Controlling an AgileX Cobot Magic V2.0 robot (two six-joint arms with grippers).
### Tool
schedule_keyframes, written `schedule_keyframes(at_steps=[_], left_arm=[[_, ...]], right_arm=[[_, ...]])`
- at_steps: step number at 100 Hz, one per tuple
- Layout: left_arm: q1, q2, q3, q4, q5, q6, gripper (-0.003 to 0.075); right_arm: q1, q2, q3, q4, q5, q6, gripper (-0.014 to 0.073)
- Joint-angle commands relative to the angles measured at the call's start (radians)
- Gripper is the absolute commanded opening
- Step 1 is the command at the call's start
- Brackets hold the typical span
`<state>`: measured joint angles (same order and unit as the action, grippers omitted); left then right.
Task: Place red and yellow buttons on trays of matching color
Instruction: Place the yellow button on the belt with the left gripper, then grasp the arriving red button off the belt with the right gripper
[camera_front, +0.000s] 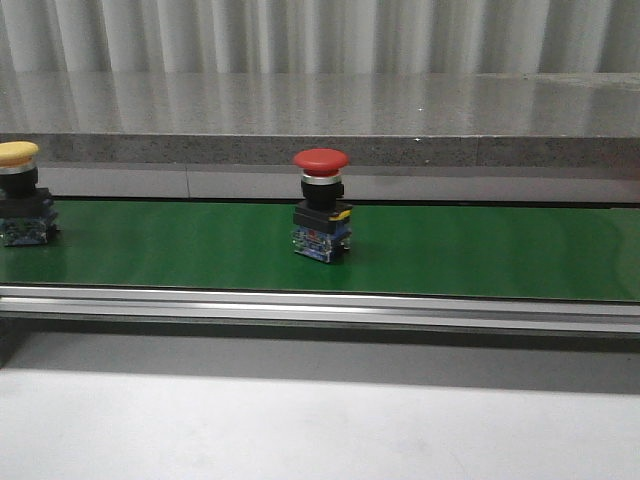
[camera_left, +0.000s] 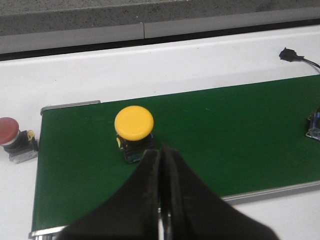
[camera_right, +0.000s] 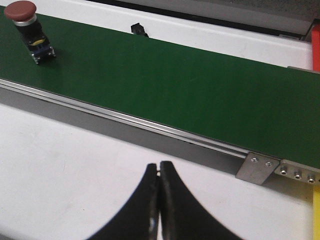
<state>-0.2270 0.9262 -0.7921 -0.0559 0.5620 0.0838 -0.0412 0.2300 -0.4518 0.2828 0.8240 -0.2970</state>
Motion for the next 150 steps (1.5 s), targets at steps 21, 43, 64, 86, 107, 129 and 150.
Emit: schedule_keyframes(at_steps=[21,43,64,86,107,129,150], left_arm=[[-0.008,-0.291,0.168,-0.039,-0.115,0.000,-0.0020],[-0.008,-0.445,0.249,-0.055,-0.117,0.000,-0.0020],[-0.008,-0.506,0.261,-0.055,-0.118,0.000,-0.0020],[-0.008,-0.508,0.261,-0.055,-0.118,0.000,-0.0020],[-0.008,-0.508,0.261,-0.055,-0.118,0.000,-0.0020],[-0.008,-0.508,0.261,-0.055,-0.118,0.000,-0.0020],[-0.008,-0.508,0.261,-0.055,-0.118,0.000,-0.0020]], right_arm=[[0.007,0.021,-0.035,0.010,-0.079,-0.005,-0.0066],[0.048,0.186,-0.146,0.009,-0.033,-0.005,-0.0066],[0.080,0.450,-0.331,0.014,0.057,-0.005,0.0128],[0.128,0.719,-0.516,0.017,0.065,-0.007,0.0620],[0.187,0.984,-0.675,0.016,0.123,-0.034,0.0655],[0.217,1.214,-0.814,0.016,0.233,-0.111,0.0655],[0.221,1.358,-0.852,0.028,0.227,-0.154,0.0655]])
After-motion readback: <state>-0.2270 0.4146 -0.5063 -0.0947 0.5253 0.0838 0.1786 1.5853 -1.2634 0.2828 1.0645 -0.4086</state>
